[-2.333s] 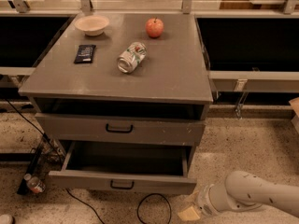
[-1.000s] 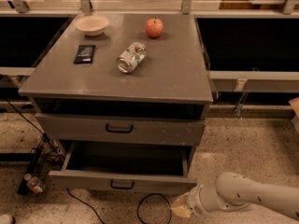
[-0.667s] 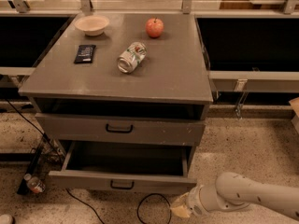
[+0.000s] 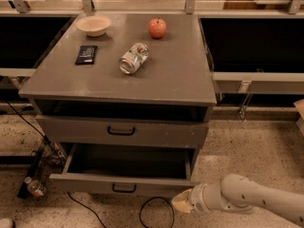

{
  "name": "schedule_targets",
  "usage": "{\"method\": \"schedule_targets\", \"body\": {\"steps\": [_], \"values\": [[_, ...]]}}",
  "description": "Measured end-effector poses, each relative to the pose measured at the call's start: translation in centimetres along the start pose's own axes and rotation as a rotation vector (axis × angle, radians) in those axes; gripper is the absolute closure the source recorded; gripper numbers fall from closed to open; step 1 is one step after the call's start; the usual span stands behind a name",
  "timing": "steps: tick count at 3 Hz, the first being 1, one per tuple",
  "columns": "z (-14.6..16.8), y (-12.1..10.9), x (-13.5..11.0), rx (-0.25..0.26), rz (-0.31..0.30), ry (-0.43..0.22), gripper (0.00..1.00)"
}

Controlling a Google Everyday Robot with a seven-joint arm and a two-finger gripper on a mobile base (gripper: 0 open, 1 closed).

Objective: Close middle drawer

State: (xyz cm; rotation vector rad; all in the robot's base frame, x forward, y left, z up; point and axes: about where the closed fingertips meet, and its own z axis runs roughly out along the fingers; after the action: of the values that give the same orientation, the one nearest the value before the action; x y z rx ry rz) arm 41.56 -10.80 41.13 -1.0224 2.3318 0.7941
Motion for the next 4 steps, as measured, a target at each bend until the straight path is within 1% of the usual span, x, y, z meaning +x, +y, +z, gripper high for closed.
{"method": "schedule_targets", "body": {"steps": [1, 3, 4], "values": [[0.41, -0.71, -0.69, 0.013, 0.002, -0.028, 1.0], [0.74, -1.42, -1.44, 0.036, 0.001, -0.042, 1.0], [0.75, -1.41, -1.44, 0.036, 0.001, -0.042, 0.74]]}}
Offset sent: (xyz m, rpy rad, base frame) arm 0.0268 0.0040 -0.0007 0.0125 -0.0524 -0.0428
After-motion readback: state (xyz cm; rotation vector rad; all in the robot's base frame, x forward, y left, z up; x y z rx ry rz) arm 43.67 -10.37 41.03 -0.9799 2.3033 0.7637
